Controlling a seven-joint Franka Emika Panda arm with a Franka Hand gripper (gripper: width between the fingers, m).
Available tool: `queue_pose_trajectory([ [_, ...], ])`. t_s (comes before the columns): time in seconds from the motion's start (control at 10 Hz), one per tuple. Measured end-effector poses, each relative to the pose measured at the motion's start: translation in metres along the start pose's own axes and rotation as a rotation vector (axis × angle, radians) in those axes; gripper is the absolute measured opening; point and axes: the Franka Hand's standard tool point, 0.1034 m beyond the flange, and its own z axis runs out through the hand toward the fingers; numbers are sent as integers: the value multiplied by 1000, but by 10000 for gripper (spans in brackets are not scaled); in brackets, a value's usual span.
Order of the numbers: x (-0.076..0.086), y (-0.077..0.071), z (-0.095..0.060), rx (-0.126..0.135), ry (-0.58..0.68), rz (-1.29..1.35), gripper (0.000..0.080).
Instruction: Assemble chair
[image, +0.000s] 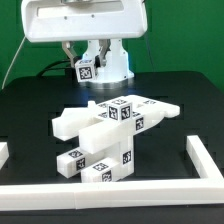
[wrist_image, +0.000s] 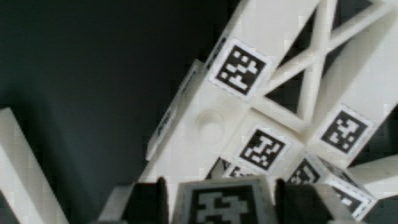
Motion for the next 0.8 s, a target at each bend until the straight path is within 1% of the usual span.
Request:
queue_pose_trajectory([
  [0.2,0,0,0,0,0,0,284],
  [0.3,2,2,3,-12,26,-26,284],
  [0.4,-2,7,14,-33,53,-50,284],
  [0.5,-8,8,19,-37,47,-53,284],
  [0.6,-9,8,23,-40,61,-56,284],
  [0.8,-15,4,30,-40,62,-59,284],
])
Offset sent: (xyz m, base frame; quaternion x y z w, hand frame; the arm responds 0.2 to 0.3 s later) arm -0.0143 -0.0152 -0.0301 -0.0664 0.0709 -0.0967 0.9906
